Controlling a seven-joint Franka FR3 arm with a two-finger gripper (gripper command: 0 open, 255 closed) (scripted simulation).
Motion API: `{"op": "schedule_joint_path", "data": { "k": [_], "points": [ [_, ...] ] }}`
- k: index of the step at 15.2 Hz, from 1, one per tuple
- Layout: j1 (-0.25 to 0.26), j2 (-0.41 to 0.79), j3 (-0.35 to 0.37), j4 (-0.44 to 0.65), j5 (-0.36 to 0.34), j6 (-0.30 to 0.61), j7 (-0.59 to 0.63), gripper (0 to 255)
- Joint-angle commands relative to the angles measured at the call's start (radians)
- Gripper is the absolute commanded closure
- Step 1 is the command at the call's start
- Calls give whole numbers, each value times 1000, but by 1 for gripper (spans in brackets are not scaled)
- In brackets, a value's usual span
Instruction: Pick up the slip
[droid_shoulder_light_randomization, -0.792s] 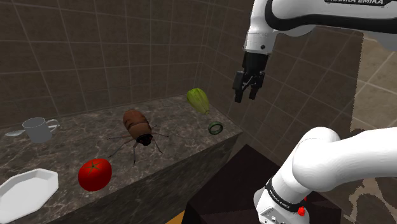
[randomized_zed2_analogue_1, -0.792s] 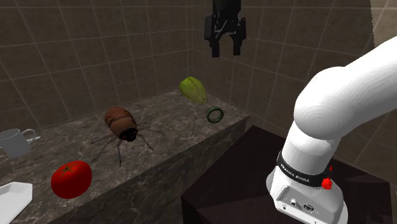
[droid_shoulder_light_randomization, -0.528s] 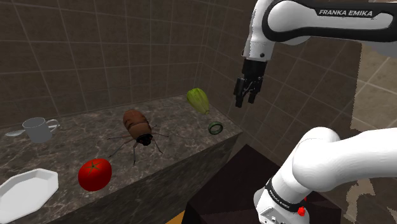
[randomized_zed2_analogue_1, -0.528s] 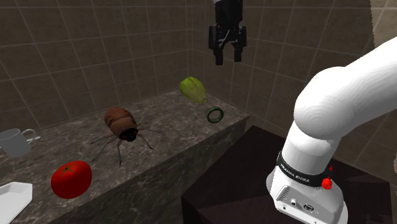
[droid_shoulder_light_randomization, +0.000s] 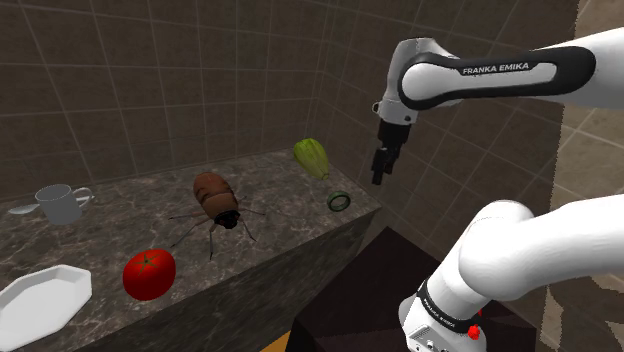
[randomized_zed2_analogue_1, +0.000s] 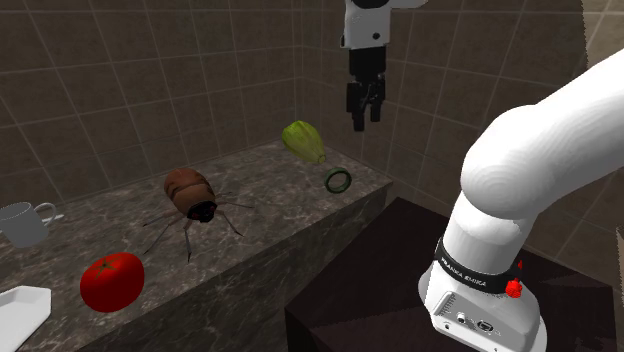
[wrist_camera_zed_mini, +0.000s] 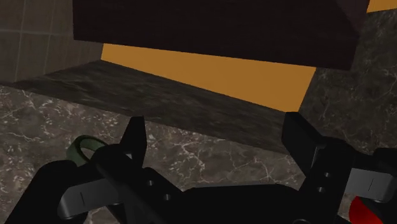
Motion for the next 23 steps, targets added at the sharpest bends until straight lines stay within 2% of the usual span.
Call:
{"op": "schedule_joint_path", "data": {
  "k": [1, 8, 13, 16, 19, 21, 23],
  "points": [
    [0, 34, -31, -29, -36, 77, -65, 0],
    [1, 240, -160, -61, -142, 368, -295, 0],
    [26, 447, -249, -28, -155, 585, -473, 0],
    [49, 587, -291, 12, -111, 709, -602, 0],
    [62, 735, -309, 66, -16, 820, -759, 0],
    [50, 832, -294, 110, 70, 882, -876, 0],
    [15, 924, -252, 161, 152, 933, -988, 0]
  ]
}}
